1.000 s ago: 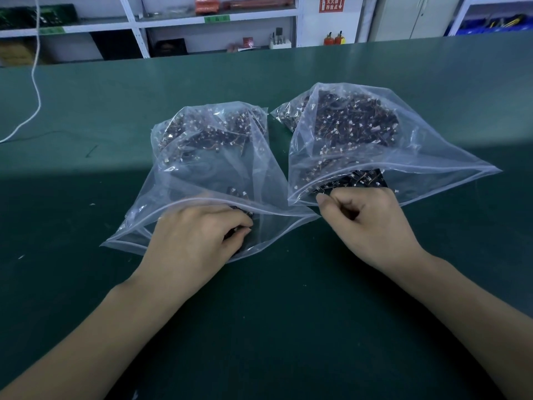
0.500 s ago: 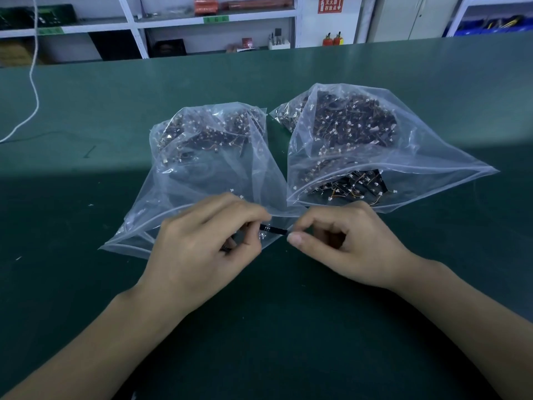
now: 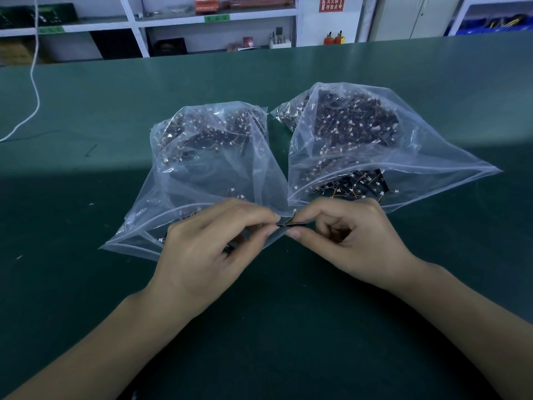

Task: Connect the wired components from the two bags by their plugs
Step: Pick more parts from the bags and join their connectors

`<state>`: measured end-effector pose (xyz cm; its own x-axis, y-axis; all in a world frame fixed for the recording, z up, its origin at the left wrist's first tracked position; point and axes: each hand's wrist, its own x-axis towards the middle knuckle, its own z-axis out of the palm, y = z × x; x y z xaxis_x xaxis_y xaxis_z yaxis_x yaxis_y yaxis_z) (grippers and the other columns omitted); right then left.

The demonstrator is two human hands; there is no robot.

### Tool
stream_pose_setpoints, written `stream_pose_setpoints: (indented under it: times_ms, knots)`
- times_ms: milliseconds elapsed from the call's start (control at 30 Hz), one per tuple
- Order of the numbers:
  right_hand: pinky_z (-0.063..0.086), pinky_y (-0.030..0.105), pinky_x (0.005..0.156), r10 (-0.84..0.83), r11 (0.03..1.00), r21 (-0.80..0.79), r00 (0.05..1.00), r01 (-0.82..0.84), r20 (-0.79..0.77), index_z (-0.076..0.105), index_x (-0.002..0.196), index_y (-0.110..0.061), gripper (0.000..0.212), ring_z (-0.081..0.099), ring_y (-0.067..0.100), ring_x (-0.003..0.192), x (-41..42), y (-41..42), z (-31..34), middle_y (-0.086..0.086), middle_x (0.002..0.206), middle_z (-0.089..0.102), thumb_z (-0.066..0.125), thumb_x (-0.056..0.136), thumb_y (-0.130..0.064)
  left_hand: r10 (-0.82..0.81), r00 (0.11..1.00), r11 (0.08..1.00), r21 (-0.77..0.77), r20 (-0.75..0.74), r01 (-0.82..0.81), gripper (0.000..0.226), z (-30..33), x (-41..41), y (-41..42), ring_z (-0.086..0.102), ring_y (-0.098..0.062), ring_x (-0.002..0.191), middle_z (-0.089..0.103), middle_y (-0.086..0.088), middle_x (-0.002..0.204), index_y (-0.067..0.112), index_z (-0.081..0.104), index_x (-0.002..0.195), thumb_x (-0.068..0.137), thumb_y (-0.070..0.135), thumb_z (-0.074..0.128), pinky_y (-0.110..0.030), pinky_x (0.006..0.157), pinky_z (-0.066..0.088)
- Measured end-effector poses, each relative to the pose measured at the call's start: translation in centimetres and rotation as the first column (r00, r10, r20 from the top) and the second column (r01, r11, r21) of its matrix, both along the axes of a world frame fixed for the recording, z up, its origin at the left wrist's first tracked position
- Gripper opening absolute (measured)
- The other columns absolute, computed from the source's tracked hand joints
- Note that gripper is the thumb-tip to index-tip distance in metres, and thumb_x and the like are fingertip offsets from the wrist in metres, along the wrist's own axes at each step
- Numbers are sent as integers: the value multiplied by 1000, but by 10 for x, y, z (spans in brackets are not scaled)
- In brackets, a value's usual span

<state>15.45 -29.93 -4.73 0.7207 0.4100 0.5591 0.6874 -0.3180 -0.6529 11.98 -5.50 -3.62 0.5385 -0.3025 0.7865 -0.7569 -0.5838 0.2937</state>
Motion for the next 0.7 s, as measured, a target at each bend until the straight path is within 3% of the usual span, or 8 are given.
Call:
stream_pose_setpoints:
  times_ms: [167, 400, 700]
  knots:
    - [32, 22, 52, -23, 1000, 22, 998, 22, 51, 81, 99, -15, 8, 37, 15, 48, 0, 0, 4, -2, 52, 41, 78, 97, -23, -22, 999, 1000, -8, -43, 21, 9, -2, 1, -1, 69, -2, 91, 76, 1, 102, 5, 79, 105, 98, 10, 79, -16, 78, 57]
    - [35, 20, 52, -35, 997, 73, 998, 31, 59, 78, 101, -14, 10, 40, 15, 45, -3, 1, 6, -7, 51, 44, 77, 96, -23, -51, 997, 999, -8, -59, 50, 13, -5, 3, 0, 66, 0, 89, 70, 7, 105, 13, 75, 111, 99, 8, 75, -13, 77, 54]
    - [36, 21, 52, 37, 998, 52, 996, -33, -80, 70, 100, -16, 10, 41, 15, 43, -6, 3, 5, -3, 51, 48, 75, 99, -25, -48, 995, 999, 11, -89, 49, 12, -5, 2, 2, 66, -3, 87, 70, 5, 102, 12, 76, 108, 97, 7, 76, -14, 74, 53]
